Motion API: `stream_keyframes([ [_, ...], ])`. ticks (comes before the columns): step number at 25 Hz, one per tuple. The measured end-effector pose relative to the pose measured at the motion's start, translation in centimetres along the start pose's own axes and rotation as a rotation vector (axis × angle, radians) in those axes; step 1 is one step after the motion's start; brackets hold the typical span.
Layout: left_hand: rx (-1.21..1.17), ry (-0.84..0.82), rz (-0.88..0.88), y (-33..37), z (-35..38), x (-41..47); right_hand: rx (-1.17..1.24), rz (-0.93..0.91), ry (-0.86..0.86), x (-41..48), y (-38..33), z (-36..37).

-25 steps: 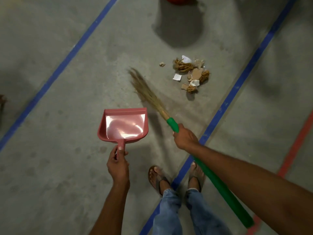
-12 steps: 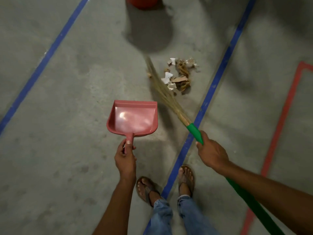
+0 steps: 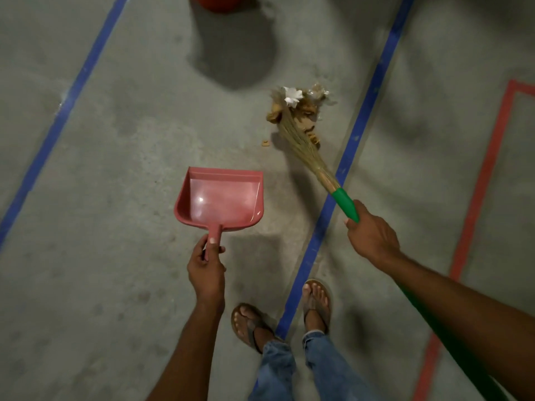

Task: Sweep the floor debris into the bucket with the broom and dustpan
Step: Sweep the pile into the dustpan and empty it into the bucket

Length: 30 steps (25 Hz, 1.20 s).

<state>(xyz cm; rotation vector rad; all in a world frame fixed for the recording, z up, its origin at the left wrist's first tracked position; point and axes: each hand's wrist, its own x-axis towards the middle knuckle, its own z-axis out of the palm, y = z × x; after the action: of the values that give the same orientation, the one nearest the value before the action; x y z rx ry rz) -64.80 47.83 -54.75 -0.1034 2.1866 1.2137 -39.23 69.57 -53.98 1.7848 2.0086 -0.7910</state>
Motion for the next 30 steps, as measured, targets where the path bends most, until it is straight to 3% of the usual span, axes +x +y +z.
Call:
stream_keyframes([
  [8, 0.028, -0.107, 0.024, 3.3, 5.0, 0.9, 0.056, 0.026, 0.041, -0.9, 5.8, -4.4],
  [15, 0.128, -0.221, 0.008, -4.9, 11.0, 9.6, 0.138, 0.133, 0.245, 15.0, 7.8, -2.1],
  [19, 0.240, -0.232, 0.061, -10.8, 14.9, 16.4, -0.021, 0.124, 0.136, 22.9, 7.8, 3.0],
  [24, 0.311, -0.210, 0.221, -11.4, 19.9, 19.8, -0.120, 0.021, 0.092, 22.3, 8.8, 9.5],
  [30, 0.338, -0.187, 0.251, -9.6, 21.6, 22.2, -0.350, -0.098, 0.048, 15.1, 12.7, 9.7],
])
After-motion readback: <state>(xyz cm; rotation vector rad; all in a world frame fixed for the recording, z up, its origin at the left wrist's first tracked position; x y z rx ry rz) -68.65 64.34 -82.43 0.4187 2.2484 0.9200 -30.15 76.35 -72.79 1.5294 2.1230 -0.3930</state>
